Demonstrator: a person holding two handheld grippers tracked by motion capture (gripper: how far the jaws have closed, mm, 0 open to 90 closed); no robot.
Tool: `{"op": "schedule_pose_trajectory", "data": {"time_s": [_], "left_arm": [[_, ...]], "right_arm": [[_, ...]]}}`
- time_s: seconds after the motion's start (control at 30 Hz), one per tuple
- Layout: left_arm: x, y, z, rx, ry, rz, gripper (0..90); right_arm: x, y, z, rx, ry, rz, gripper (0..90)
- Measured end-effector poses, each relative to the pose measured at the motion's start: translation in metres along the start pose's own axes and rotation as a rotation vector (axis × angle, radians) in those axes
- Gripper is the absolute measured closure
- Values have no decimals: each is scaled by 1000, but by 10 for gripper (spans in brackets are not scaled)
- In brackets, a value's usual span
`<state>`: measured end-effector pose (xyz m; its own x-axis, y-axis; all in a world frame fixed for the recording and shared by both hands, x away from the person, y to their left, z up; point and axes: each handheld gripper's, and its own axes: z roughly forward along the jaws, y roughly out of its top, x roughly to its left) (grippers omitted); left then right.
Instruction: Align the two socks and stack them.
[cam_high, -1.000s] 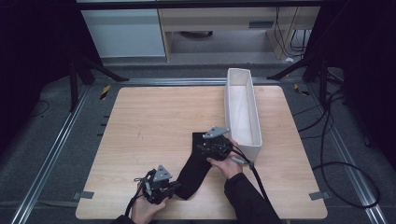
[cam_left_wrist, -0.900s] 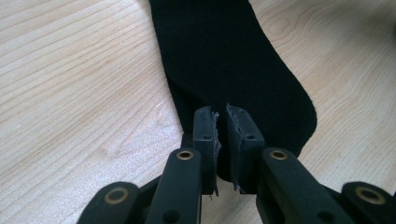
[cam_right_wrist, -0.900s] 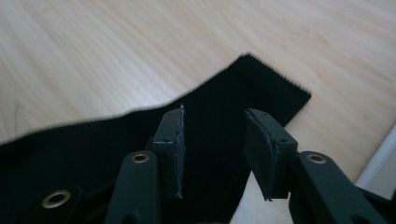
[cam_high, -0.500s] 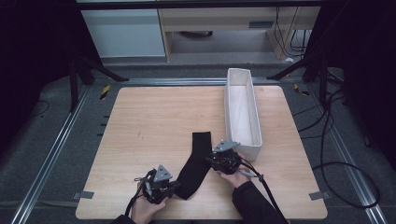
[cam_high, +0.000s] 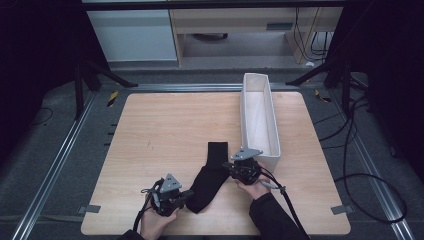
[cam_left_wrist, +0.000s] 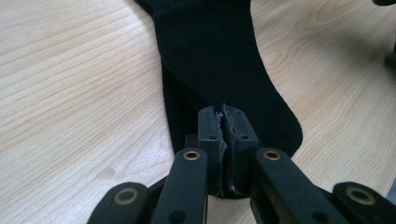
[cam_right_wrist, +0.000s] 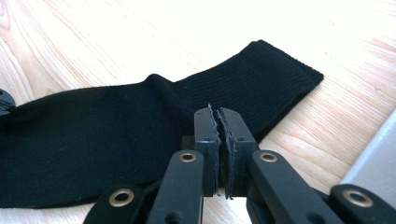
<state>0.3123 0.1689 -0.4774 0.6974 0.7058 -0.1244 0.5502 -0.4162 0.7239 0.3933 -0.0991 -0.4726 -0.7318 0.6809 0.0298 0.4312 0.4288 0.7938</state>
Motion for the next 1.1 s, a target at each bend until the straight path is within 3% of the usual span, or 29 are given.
{"op": "schedule_pose_trajectory", "data": {"time_s": [0.17,0.37,0.43,0.5,0.63,0.8,1.0,1.1], "left_arm": [[0,-3,9,50,-14,-3,846],[2,-2,4,35,5,5,844],[3,-2,2,37,7,1,841],[4,-3,3,47,12,0,834],[4,-3,2,49,16,2,828],[5,-1,-6,29,26,13,840],[13,-5,-6,82,48,10,829],[14,-8,-2,104,61,20,778]], "right_arm": [[0,-4,5,65,-33,-28,847],[3,-10,14,144,-48,-57,765],[4,-9,13,139,-47,-54,731],[5,-5,10,96,-36,-47,698],[7,0,12,23,-20,-29,718],[7,-3,27,54,-25,-29,746],[8,-10,33,82,-17,-23,730],[9,-11,34,83,-17,-32,721]]}}
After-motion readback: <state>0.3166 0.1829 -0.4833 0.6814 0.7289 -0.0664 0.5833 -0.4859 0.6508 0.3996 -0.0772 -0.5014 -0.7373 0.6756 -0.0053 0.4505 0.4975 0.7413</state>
